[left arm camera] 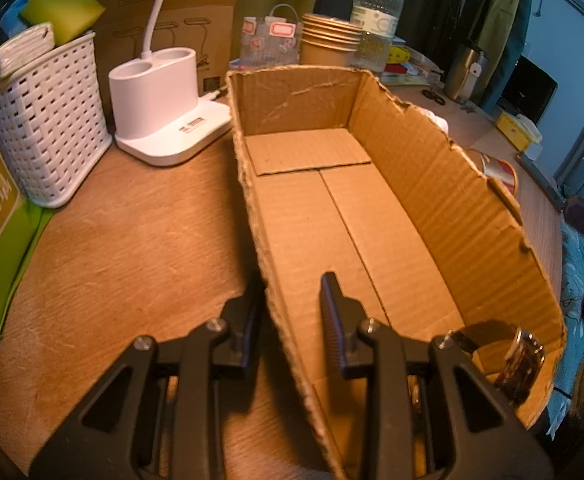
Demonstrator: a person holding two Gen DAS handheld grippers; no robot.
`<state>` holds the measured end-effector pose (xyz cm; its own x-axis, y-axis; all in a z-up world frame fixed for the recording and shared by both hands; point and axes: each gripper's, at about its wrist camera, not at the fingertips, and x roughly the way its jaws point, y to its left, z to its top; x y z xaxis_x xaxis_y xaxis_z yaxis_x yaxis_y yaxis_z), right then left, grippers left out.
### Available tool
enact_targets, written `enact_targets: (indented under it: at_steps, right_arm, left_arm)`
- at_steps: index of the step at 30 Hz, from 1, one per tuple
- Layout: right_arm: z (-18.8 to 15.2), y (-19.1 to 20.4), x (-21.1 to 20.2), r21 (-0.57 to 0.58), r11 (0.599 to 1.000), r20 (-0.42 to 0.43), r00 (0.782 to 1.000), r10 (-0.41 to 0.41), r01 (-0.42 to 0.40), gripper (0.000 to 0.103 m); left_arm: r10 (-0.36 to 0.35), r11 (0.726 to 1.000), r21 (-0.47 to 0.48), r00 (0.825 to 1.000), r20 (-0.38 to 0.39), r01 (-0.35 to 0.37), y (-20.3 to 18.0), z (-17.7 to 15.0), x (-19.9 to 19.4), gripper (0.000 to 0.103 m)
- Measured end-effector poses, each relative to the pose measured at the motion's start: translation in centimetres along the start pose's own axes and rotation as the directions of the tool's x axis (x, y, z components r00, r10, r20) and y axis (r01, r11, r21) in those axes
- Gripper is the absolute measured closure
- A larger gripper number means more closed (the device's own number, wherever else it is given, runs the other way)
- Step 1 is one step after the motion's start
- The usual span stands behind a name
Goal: Organize rigid objects
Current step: 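Move the right gripper to the white charger plug and grasp it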
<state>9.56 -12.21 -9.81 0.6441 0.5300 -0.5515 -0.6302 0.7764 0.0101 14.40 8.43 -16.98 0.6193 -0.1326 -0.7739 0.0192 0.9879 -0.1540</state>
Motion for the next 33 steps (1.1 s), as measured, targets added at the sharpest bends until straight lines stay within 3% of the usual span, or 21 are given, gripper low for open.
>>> enact_targets:
  at_steps: [16, 33]
  right_arm:
    - [-1.8, -6.0, 0.2, 0.084, 0.975, -0.041, 0.979, -0.202, 0.204, 0.03]
    - [-4.4, -5.7, 4.6, 0.066, 0.979, -0.191, 0.965, -0.179, 0.195, 0.03]
  left_arm:
    - [0.0, 1.0, 0.0, 1.0, 0.0, 0.0, 0.0, 0.0, 0.0, 0.072]
    - [0.0, 1.0, 0.001, 1.0, 0.0, 0.0, 0.0, 0.0, 0.0, 0.072]
